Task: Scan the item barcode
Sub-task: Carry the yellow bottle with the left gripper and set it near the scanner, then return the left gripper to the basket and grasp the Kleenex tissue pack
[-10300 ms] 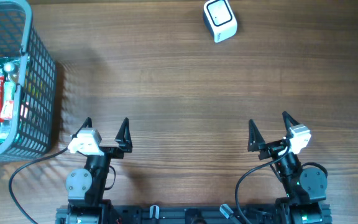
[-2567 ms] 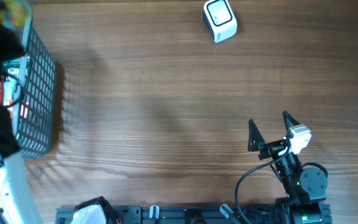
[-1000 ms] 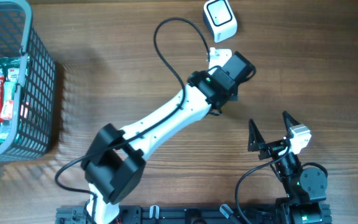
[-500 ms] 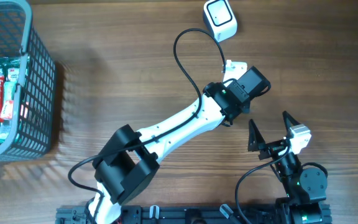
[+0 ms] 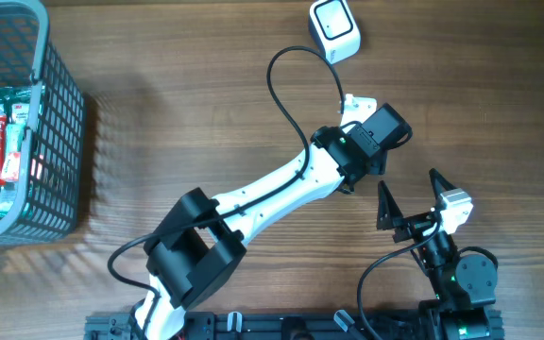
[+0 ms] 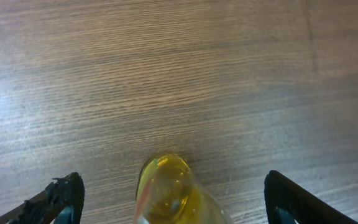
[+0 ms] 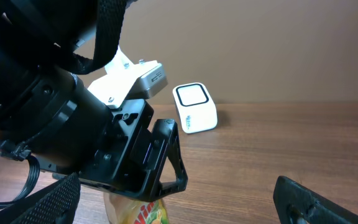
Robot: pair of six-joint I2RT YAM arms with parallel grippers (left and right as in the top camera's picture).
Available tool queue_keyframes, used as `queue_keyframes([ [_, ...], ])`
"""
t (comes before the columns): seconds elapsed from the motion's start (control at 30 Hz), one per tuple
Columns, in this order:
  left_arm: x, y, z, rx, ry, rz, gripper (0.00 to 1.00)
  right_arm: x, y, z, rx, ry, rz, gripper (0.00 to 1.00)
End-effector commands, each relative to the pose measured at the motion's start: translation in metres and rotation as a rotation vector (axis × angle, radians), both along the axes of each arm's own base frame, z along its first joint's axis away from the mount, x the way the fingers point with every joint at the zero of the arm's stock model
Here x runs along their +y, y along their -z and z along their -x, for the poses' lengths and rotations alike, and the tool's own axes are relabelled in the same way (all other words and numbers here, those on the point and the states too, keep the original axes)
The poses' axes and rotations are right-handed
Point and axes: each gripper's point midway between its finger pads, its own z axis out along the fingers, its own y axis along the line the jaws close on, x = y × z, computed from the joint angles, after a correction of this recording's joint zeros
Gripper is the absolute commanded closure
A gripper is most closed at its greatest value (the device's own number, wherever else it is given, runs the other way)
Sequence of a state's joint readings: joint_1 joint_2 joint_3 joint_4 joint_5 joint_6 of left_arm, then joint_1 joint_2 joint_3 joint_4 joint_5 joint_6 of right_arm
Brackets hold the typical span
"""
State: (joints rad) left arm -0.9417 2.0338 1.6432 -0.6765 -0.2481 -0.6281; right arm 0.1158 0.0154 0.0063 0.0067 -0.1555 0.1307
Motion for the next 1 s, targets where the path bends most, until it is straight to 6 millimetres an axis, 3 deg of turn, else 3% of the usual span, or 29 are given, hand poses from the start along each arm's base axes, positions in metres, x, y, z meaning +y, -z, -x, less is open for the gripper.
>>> queue_keyframes([
  [0.0, -0.007, -0.060, 0.002, -0.111, 0.147, 0.038, 0.20, -0.002, -0.001, 0.000, -0.003, 0.010, -0.002, 0.00],
  [0.17, 0.005, -0.147, 0.006, -0.289, 0.270, 0.076, 0.17, -0.002, -0.001, 0.000, -0.003, 0.010, -0.002, 0.00],
  [0.33, 0.053, -0.213, -0.004, -0.424, 0.234, 0.090, 0.10, -0.002, -0.001, 0.000, -0.003, 0.010, -0.002, 0.00],
  [0.47, 0.129, -0.251, -0.029, -0.510, 0.078, 0.033, 0.09, -0.002, -0.001, 0.000, -0.003, 0.010, -0.002, 0.00],
  [0.67, 0.235, -0.278, -0.050, -0.548, -0.159, -0.023, 0.03, -0.002, -0.001, 0.000, -0.003, 0.010, -0.002, 0.00],
  [0.97, 0.385, -0.306, -0.055, -0.610, -0.527, -0.095, 0.00, -0.002, -0.001, 0.000, -0.003, 0.010, -0.002, 0.00],
])
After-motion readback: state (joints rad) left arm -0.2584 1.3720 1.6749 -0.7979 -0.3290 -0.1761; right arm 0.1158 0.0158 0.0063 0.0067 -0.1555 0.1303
